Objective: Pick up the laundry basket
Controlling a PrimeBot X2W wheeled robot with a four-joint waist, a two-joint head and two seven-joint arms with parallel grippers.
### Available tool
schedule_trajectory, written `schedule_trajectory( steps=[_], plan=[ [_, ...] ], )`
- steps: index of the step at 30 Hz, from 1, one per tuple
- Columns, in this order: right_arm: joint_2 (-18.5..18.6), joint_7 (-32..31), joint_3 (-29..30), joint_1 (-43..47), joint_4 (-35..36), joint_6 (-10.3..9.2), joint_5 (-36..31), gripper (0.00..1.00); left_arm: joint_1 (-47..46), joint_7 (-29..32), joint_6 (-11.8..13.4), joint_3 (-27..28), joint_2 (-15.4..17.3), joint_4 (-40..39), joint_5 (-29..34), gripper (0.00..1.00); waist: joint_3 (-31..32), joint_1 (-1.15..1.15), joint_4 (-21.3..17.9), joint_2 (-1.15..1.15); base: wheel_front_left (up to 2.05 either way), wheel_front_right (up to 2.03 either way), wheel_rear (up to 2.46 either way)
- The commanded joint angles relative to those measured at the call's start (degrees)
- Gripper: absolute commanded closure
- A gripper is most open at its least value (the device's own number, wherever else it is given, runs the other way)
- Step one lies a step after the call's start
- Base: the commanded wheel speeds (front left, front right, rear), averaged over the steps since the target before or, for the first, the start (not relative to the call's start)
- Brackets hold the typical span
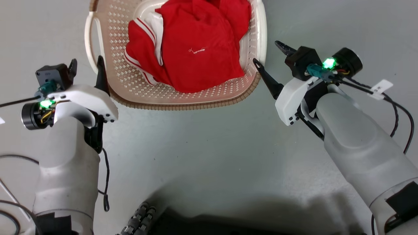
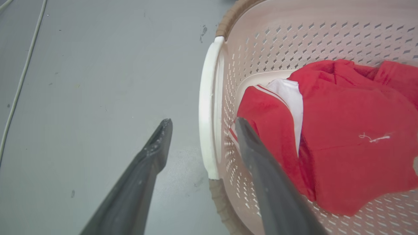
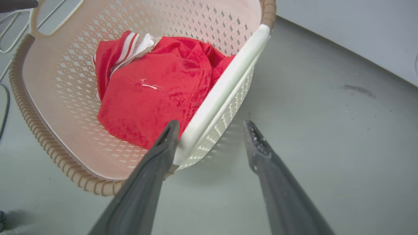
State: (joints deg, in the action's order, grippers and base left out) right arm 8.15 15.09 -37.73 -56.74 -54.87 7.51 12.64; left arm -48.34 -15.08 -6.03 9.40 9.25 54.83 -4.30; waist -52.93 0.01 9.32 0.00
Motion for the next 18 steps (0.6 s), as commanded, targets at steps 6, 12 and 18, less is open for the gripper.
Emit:
schedule_trajectory(
  steps=[6, 12, 18],
  plan=[
    [0.4, 0.1, -1.7, -3.8, -2.3, -0.07, 0.6, 0.0, -3.7, -0.1, -0.2, -0.4, -0.1, 1.6, -0.4, 0.0, -3.2, -0.01, 0.6, 0.0, 0.0, 0.0, 0.0],
    [0.7, 0.0, -2.7, -5.6, -3.3, -0.07, 0.6, 0.0, -6.1, -0.1, -0.3, -0.8, -0.2, 3.8, -0.3, 0.0, -4.9, -0.01, 1.0, 0.0, 0.0, 0.0, 0.0],
    [1.4, -0.3, -2.7, -6.9, -3.7, -0.31, 0.7, 0.0, -7.6, -0.1, -0.3, -1.2, -0.8, 4.5, -0.3, 0.0, -6.3, -0.01, 1.5, 0.0, 0.0, 0.0, 0.0]
  ],
)
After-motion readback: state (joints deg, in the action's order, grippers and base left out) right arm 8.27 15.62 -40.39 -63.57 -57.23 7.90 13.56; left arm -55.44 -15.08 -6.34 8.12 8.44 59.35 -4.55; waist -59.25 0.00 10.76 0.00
